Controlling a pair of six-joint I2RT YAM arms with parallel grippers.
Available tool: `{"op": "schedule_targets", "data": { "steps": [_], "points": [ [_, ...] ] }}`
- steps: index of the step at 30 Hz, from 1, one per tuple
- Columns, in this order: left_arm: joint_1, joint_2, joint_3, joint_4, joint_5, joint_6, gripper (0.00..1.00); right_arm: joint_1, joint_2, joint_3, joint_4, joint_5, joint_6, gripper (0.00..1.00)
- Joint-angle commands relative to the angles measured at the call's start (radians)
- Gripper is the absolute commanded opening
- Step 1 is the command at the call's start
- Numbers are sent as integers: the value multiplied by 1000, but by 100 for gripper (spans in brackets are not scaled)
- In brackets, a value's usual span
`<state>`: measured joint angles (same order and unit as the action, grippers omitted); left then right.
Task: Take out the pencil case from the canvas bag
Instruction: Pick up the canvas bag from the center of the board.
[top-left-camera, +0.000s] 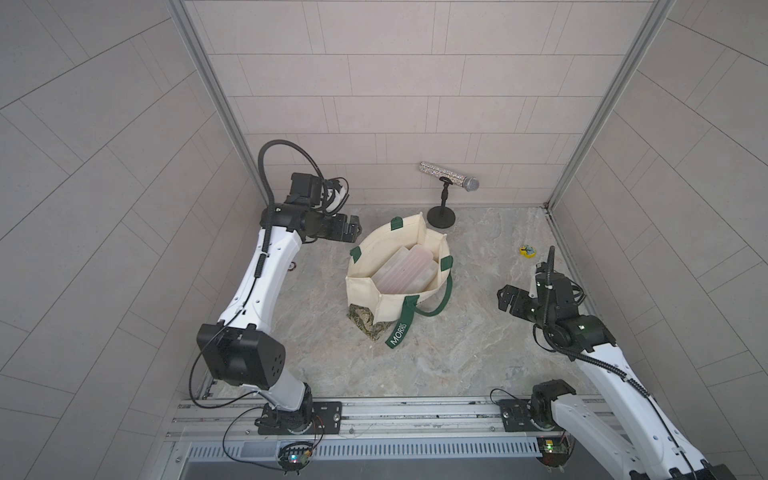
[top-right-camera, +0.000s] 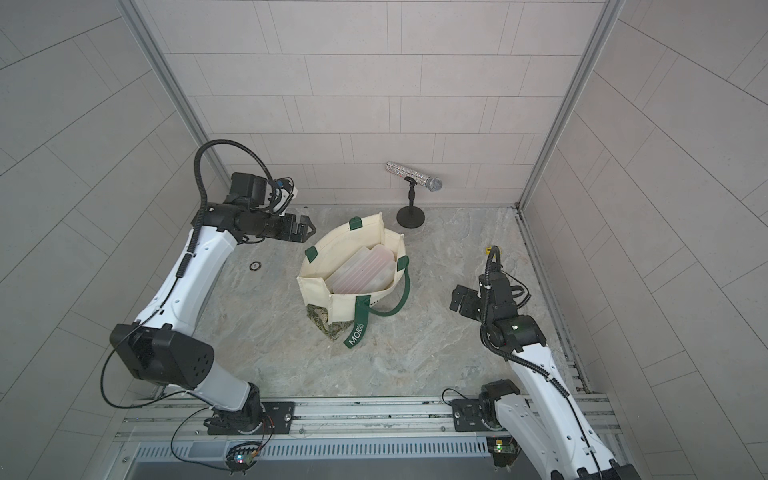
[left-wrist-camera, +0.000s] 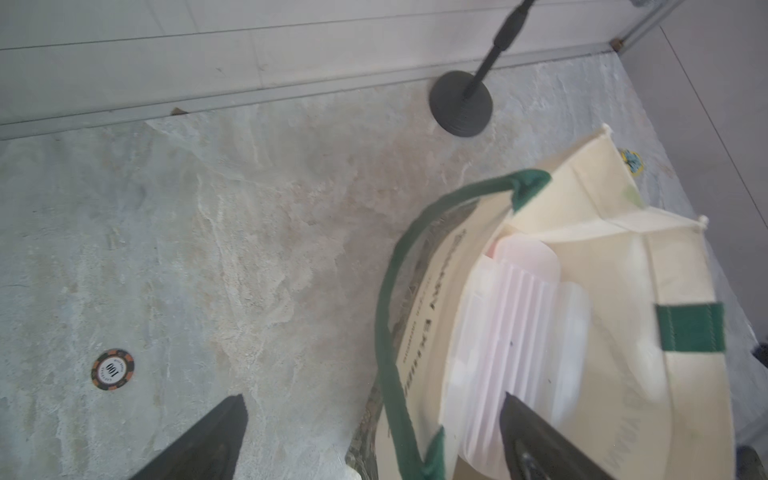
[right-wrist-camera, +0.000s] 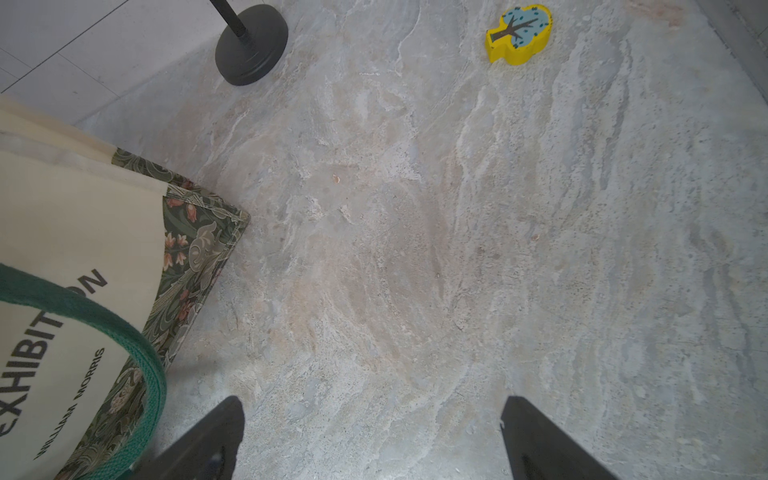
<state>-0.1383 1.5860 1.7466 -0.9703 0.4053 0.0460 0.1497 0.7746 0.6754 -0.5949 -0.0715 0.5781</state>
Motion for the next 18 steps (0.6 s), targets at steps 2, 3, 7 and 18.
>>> {"op": "schedule_targets", "data": {
  "steps": [2,3,7,18],
  "points": [
    [-16,32,30,-158,90,99,100,3,-1,-25,20,0,0,100],
    [-21,37,29,-172,96,117,100,4,0,-26,21,-2,2,100],
    [-77,56,24,-235,37,204,98,4,-1,-33,16,0,1,100],
    [-152,95,-12,-225,-122,265,80,4,-17,-46,11,2,0,100]
  ]
}}
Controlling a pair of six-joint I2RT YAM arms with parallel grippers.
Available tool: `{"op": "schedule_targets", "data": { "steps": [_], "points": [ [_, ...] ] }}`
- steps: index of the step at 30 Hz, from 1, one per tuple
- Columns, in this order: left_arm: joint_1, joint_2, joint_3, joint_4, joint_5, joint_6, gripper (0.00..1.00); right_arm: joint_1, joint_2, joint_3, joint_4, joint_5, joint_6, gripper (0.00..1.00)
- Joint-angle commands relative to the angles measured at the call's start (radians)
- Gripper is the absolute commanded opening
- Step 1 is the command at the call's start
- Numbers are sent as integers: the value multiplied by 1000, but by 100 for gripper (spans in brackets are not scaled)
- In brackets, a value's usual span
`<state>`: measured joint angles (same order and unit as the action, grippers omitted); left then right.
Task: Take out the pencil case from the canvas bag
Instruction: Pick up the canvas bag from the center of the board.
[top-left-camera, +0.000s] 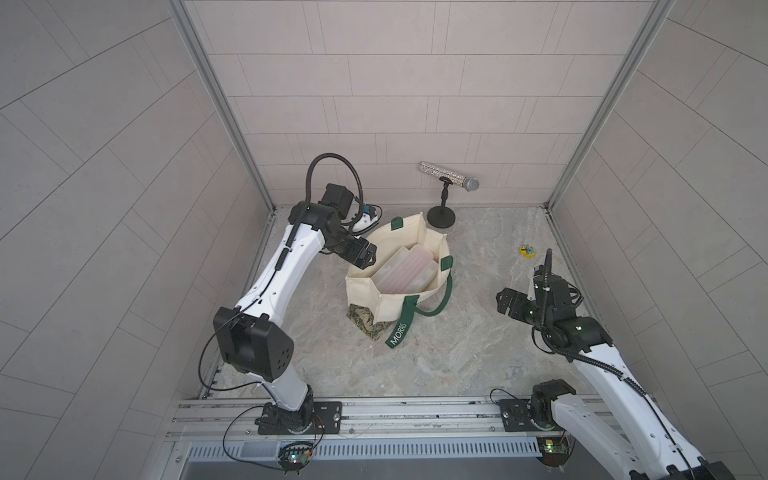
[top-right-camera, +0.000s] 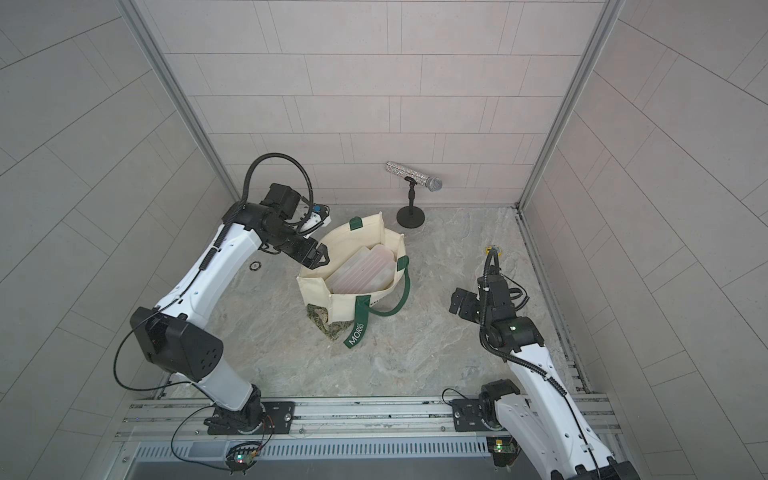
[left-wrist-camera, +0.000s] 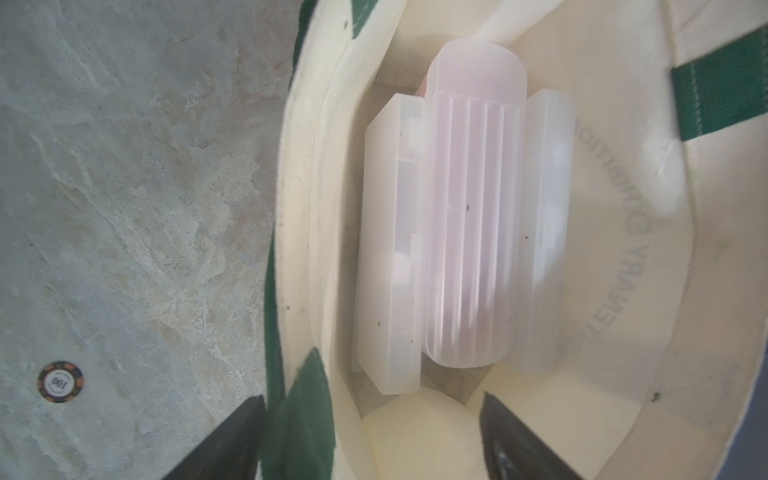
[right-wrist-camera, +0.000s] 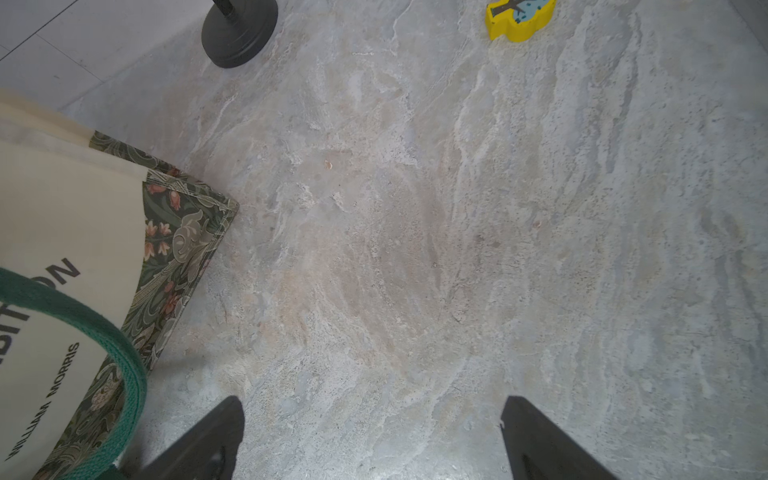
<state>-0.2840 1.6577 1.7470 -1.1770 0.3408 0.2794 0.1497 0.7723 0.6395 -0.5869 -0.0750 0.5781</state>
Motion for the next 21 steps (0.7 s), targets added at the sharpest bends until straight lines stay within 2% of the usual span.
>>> {"op": "schedule_targets", "data": {
  "steps": [1,6,10,14,18,21],
  "points": [
    [-7,27,-14,-18,-69,36,78,3,-16,-11,2,7,-1,100],
    [-15,52,-18,-17,-120,46,71,3,-18,-6,-2,11,-6,100],
    [-17,68,-9,-15,-125,41,58,3,-17,-7,6,5,-6,100],
    [-17,85,14,0,-124,13,33,4,-28,-12,77,-94,-23,100],
    [-17,110,48,7,-111,-18,0,26,-35,23,98,-105,-32,100],
    [-17,128,70,3,-92,-31,0,58,-20,86,110,-106,-36,100]
  ]
}}
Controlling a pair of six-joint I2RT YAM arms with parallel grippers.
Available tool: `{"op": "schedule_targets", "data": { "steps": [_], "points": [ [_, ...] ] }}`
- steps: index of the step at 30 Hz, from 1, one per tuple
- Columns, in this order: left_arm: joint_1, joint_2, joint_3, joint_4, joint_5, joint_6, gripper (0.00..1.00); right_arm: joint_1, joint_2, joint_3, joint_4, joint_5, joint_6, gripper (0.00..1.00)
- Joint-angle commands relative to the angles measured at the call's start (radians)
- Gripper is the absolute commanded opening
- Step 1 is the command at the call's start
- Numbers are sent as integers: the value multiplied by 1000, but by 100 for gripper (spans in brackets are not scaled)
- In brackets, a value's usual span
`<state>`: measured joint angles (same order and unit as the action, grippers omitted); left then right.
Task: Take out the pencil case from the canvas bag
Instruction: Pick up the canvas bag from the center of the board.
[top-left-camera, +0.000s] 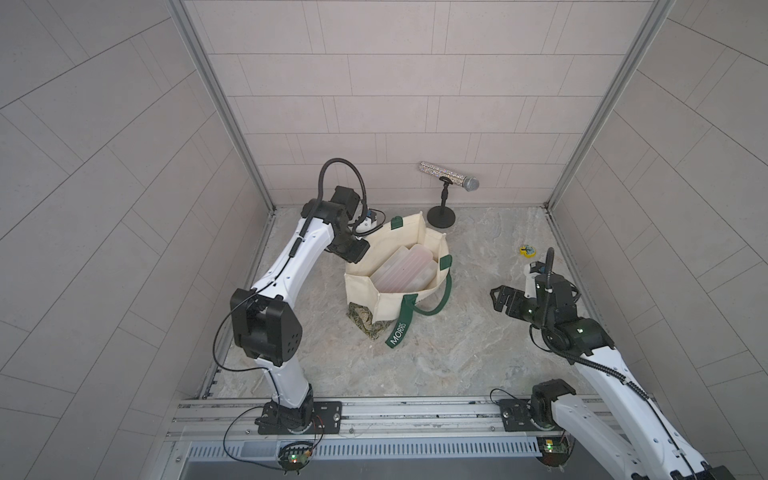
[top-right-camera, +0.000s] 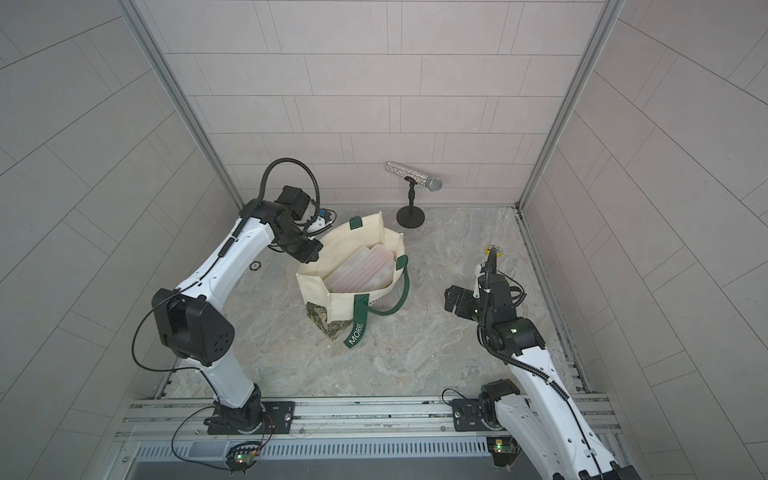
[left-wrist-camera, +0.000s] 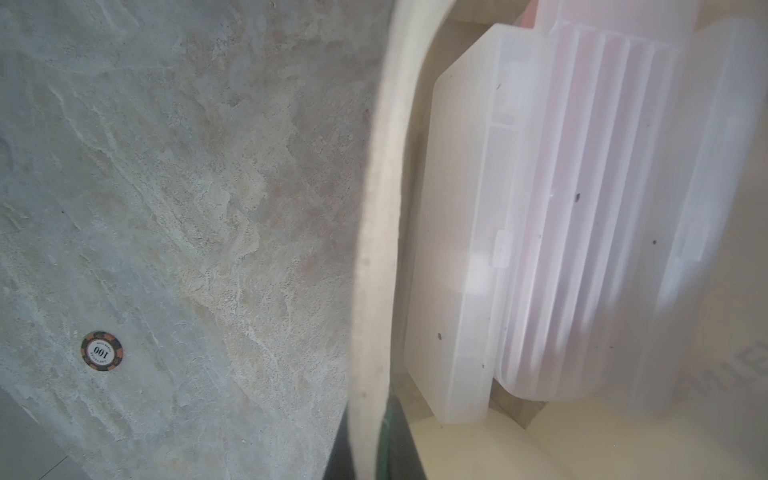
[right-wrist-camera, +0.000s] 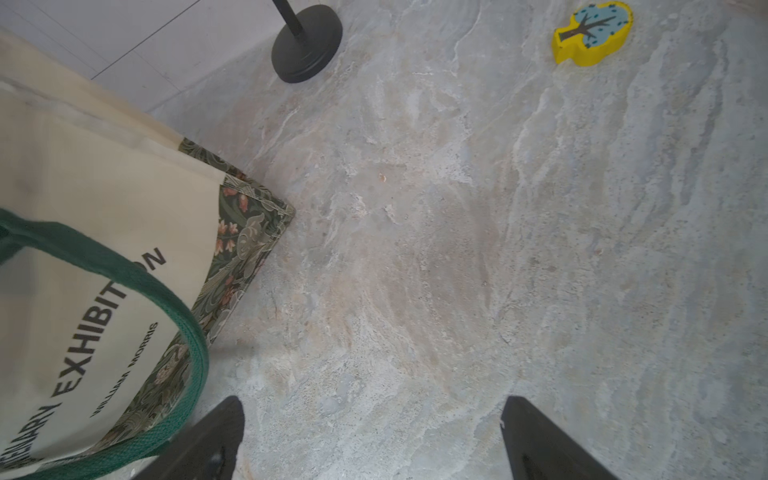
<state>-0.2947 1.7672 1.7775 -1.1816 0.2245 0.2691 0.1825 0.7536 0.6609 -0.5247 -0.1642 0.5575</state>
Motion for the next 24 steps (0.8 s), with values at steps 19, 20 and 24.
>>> {"op": "schedule_targets", "data": {
  "steps": [19,20,24],
  "points": [
    [-3,4,141,90,-21,-57,0,640,529,560,252,206,-4,96],
    [-3,2,148,98,-26,-60,0,659,565,569,257,210,11,96],
    [-2,9,194,116,-33,-80,0,709,673,552,289,188,61,92]
  ]
}}
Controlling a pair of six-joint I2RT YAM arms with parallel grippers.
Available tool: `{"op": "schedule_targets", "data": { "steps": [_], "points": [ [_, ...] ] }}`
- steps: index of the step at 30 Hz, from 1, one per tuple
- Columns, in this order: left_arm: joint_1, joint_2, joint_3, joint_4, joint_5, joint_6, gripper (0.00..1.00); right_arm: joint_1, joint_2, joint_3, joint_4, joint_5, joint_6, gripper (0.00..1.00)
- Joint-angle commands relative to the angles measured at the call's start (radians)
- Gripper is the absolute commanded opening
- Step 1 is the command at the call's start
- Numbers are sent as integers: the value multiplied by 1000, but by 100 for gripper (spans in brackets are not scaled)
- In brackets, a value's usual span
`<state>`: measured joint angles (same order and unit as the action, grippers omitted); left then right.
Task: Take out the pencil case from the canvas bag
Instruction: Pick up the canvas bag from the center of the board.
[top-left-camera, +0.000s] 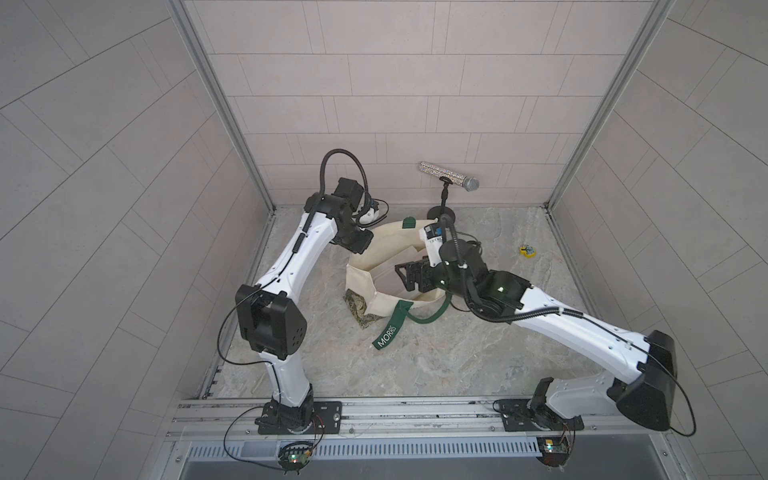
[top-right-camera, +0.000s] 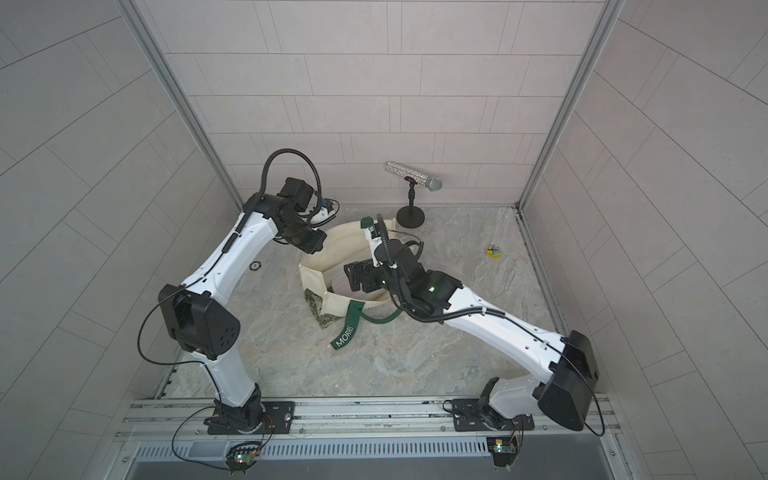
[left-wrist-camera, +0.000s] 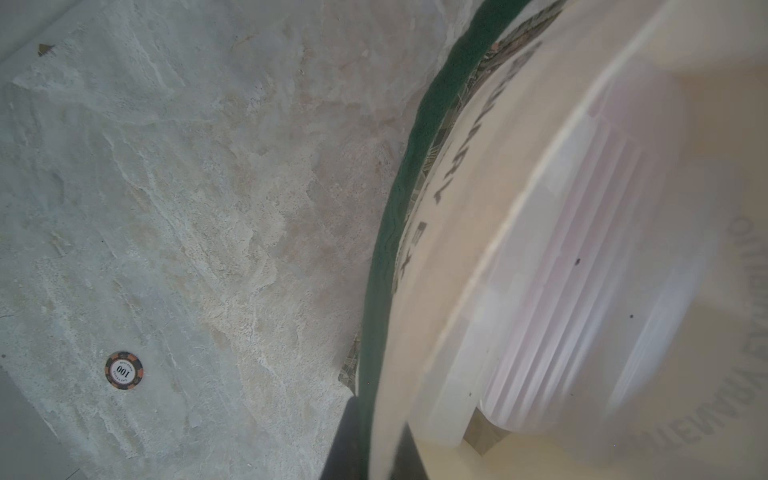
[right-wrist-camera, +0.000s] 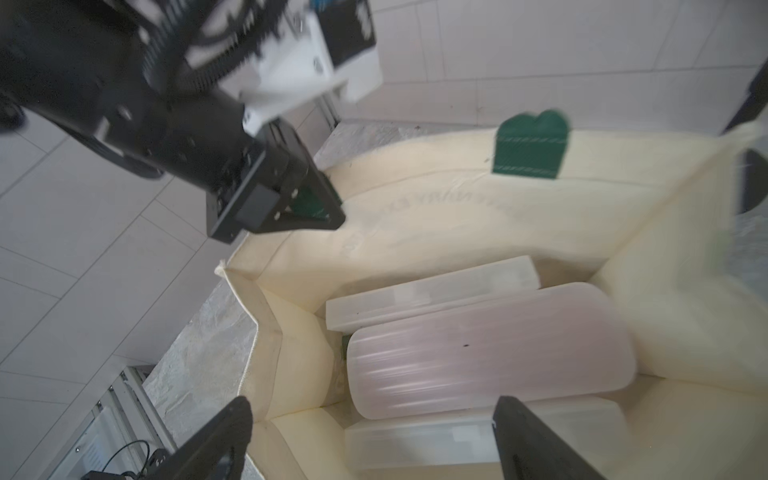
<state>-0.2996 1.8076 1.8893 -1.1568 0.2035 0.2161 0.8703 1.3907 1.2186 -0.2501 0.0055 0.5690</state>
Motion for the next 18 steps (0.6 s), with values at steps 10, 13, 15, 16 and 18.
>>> {"op": "schedule_targets", "data": {
  "steps": [10,13,15,16,18],
  "points": [
    [11,-21,150,115,-37,-33,0,52,33,-239,102,62,173,90],
    [14,-21,150,117,-45,-33,0,52,28,-297,105,98,181,90],
    [17,-22,147,116,-60,-35,0,53,31,-321,106,119,181,91],
    [20,-23,143,118,-70,-42,0,52,35,-329,109,131,181,91],
    [28,-33,126,133,-79,-43,0,50,46,-335,110,143,176,92]
  ]
}}
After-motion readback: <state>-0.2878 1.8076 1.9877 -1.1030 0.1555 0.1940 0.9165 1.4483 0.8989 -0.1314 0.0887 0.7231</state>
